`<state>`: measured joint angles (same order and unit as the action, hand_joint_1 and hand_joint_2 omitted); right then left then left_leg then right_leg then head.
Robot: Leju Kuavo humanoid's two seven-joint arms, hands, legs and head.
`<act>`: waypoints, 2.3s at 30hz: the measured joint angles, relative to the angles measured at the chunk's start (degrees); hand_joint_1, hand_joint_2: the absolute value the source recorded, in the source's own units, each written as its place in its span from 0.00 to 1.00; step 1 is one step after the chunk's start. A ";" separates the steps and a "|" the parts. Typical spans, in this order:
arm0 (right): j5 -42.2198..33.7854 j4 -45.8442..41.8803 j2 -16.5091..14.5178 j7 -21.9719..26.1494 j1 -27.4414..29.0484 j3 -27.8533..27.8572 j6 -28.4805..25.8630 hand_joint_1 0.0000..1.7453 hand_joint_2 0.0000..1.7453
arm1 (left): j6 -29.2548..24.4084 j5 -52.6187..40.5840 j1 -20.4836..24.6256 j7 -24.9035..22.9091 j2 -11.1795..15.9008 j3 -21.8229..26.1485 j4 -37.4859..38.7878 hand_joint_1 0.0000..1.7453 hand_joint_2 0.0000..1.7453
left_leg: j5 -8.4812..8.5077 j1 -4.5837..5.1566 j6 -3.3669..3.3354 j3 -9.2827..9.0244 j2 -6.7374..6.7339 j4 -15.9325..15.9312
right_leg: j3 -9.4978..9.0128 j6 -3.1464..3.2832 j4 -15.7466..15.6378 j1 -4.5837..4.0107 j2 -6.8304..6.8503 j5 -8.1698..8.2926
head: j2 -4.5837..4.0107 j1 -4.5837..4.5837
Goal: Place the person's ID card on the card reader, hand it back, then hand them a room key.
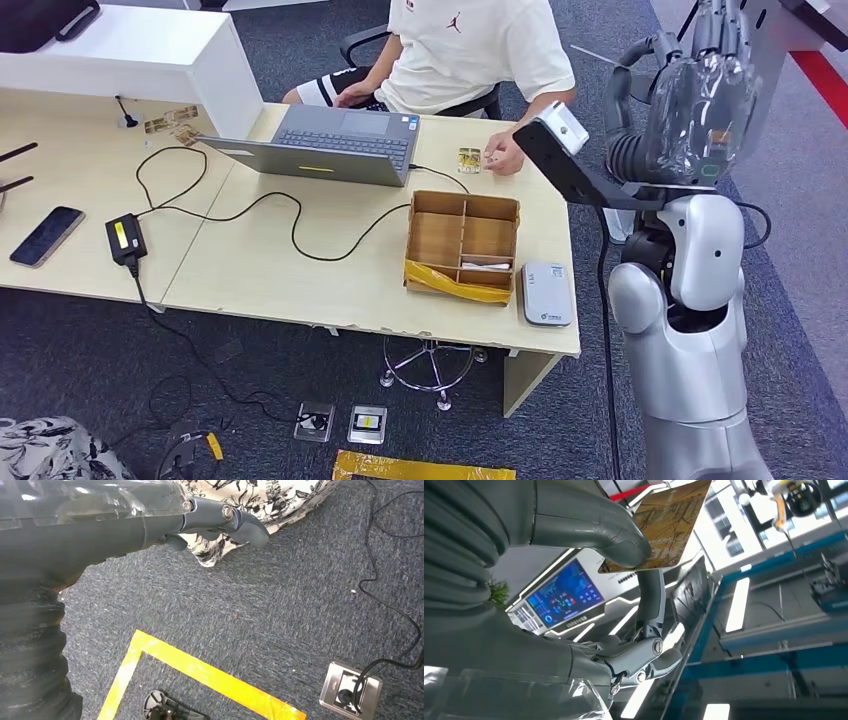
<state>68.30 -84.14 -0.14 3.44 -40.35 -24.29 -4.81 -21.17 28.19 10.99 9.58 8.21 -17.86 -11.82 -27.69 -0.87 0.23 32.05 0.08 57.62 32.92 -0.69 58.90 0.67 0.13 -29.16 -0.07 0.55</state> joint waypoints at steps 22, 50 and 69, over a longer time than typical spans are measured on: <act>11.58 49.15 -7.48 1.45 -20.60 -4.79 -5.81 1.00 1.00 | 0.02 0.49 2.00 -2.07 -1.35 -0.13 -0.14 0.00 1.00 | 0.13 0.00 0.12 0.13 0.39 0.01 | 0.04 0.03 0.07 0.00 0.38 0.00 | 0.00 -0.01; 8.25 62.70 -4.78 -1.36 -20.94 -7.10 -17.62 0.00 1.00 | 0.02 1.54 0.56 -1.17 -1.38 -0.10 -0.09 0.00 1.00 | 0.18 0.00 0.16 0.05 0.15 0.02 | 0.15 0.10 0.05 -0.01 0.13 0.10 | 0.00 0.00; -3.74 39.49 13.31 -8.41 13.43 8.80 -21.07 0.00 1.00 | -0.48 5.69 -3.64 2.05 -1.19 0.16 0.32 0.00 1.00 | -0.06 -0.03 0.05 0.01 0.15 0.02 | 0.04 0.09 -0.11 -0.02 0.24 0.01 | 0.00 0.02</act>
<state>64.56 -44.65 13.18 -4.97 -26.92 -15.49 -25.88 -21.64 33.89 7.35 11.63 7.03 -17.70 -11.50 -27.74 -0.90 0.28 32.06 0.23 57.64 32.96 -0.60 58.80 0.65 0.37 -29.16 -0.07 0.57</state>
